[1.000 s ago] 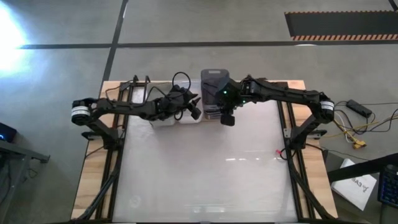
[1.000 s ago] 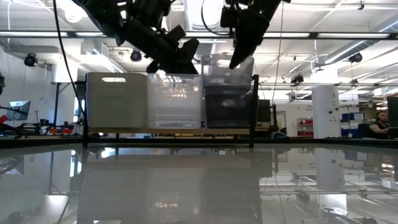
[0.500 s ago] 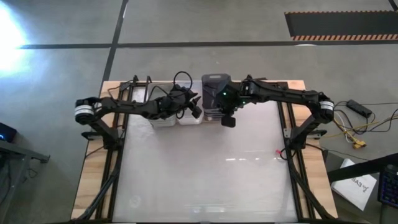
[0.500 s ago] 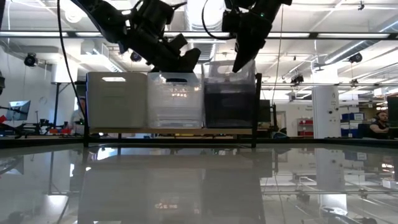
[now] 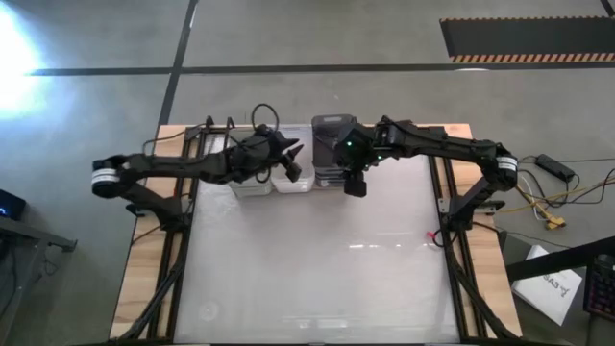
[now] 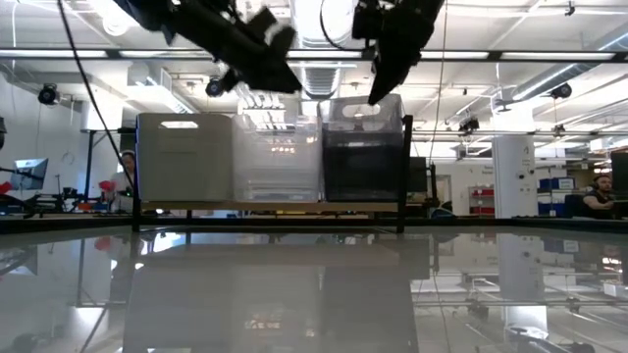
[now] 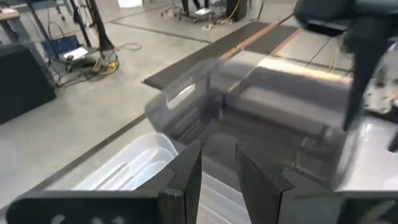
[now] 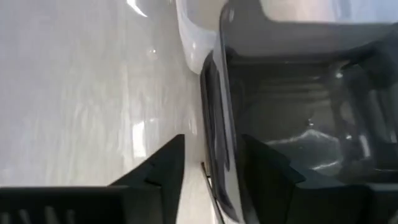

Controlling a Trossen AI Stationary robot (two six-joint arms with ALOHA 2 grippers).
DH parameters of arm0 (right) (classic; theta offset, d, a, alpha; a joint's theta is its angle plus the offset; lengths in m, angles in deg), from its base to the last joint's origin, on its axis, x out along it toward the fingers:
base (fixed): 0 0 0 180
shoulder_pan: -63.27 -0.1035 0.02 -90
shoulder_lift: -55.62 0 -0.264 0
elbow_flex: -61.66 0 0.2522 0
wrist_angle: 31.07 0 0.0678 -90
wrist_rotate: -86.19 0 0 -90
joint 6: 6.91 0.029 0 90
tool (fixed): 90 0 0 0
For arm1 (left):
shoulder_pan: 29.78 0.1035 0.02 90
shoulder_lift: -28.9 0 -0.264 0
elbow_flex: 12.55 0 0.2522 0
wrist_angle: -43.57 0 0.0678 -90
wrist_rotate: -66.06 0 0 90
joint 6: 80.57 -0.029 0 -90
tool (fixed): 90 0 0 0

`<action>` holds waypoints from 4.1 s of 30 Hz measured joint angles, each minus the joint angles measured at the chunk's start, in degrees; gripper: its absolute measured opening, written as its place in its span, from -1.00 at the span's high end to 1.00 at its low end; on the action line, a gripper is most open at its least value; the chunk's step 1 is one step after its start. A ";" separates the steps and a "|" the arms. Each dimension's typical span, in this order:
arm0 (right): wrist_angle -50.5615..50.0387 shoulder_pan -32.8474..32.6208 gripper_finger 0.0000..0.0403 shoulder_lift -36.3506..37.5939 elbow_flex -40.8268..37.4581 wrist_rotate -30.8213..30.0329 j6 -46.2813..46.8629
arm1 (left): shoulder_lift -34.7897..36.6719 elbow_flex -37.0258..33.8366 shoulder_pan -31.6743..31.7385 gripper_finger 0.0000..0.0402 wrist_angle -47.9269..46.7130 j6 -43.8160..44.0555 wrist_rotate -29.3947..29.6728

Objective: Stack baskets on shelf by color
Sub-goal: Stack the black bin on top of the other black bin on the shelf, then adjust the shelf

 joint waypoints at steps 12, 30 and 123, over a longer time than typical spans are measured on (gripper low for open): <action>3.81 0.00 0.59 2.19 0.66 0.40 4.83 | 13.29 -0.39 -6.47 0.59 -8.65 -0.01 0.70; 10.80 2.59 0.94 4.09 -3.00 -8.34 10.86 | 12.10 -4.46 -7.39 0.59 -9.09 0.52 3.24; 63.59 5.95 0.94 18.11 -55.58 -8.03 35.85 | 14.94 -4.39 -33.53 0.58 -23.48 6.67 19.77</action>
